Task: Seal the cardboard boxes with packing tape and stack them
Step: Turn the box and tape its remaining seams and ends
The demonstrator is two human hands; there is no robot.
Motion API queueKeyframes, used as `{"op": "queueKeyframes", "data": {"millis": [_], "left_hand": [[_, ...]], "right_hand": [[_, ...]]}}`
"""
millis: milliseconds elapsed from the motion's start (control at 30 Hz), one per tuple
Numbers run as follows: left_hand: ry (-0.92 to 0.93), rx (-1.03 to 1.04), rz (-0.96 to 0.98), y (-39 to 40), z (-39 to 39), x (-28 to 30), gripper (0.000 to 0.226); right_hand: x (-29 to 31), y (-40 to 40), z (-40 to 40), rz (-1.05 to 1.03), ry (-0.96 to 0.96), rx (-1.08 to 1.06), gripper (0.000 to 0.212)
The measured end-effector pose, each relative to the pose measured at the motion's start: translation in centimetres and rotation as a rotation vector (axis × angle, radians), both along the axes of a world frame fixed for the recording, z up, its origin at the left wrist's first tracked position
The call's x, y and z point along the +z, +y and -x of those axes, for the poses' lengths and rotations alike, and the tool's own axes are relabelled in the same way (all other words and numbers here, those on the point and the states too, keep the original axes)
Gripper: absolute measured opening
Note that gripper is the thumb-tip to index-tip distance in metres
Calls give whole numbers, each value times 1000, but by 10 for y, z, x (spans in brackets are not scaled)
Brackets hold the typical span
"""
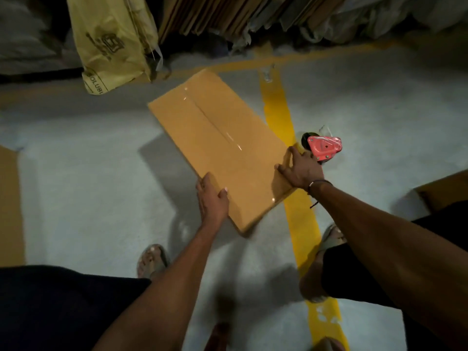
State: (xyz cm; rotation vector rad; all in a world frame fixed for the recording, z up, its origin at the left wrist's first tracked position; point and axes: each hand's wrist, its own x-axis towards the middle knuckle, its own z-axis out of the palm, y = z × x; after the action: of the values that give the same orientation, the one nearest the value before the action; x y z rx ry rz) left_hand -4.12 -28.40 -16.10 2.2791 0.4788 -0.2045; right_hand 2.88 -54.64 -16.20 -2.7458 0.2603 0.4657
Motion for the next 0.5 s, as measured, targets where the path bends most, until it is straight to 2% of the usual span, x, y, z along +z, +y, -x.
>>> {"op": "queueKeyframes", "data": {"millis": [167, 267, 367, 433, 500], "left_hand": [[61, -251, -50, 22, -73, -2, 67], [67, -280, -114, 21, -85, -3, 67], [-71, -238, -178, -1, -68, 0, 63], [-210, -298, -221, -23, -53, 0, 55], [-302, -387, -238, -48, -43, -3, 50]], "right_hand": [[-11, -2, 26, -86, -47, -66, 79], [-6, -6, 30, -163, -88, -106, 77], [-14, -19, 28, -197, -165, -277, 63], [-28, -34, 22, -235, -207, -468, 56], [-46, -54, 13, -280, -152, -617, 57]]}}
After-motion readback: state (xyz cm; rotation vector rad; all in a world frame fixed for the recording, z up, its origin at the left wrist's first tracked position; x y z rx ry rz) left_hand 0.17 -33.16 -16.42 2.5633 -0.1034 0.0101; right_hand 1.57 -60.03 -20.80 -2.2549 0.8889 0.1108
